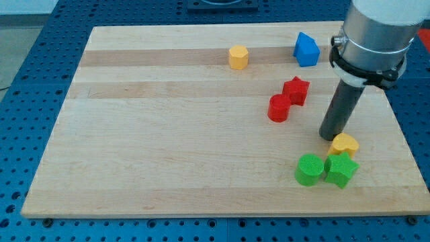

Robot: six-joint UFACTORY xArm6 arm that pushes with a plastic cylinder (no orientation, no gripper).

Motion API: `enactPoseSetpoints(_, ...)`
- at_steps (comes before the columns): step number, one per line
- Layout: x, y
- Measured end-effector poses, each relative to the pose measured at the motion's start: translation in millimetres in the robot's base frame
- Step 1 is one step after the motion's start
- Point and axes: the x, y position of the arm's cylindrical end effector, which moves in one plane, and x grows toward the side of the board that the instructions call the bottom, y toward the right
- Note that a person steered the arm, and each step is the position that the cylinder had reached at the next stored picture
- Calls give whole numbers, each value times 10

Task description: Slide the yellow hexagon above the green circle

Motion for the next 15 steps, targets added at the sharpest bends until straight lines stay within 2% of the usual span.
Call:
enactPoseSetpoints(1,-43,-278)
enactPoseSetpoints(3,-126,-2043)
enactPoseSetpoints(4,-717,-2406)
enactPoseSetpoints(7,-1683,-1082)
enactPoseSetpoints(8,-2143,-967)
enactPoseSetpoints(9,-2305,-1411)
enactPoseSetpoints(10,-1861,-1754)
enactPoseSetpoints(11,-1487,-1758)
enactPoseSetpoints(12,-1716,-1679)
enactPoseSetpoints(13,-1900,-1251)
enactPoseSetpoints(14,-1652,-1175)
enactPoseSetpoints(15,-1106,-1378)
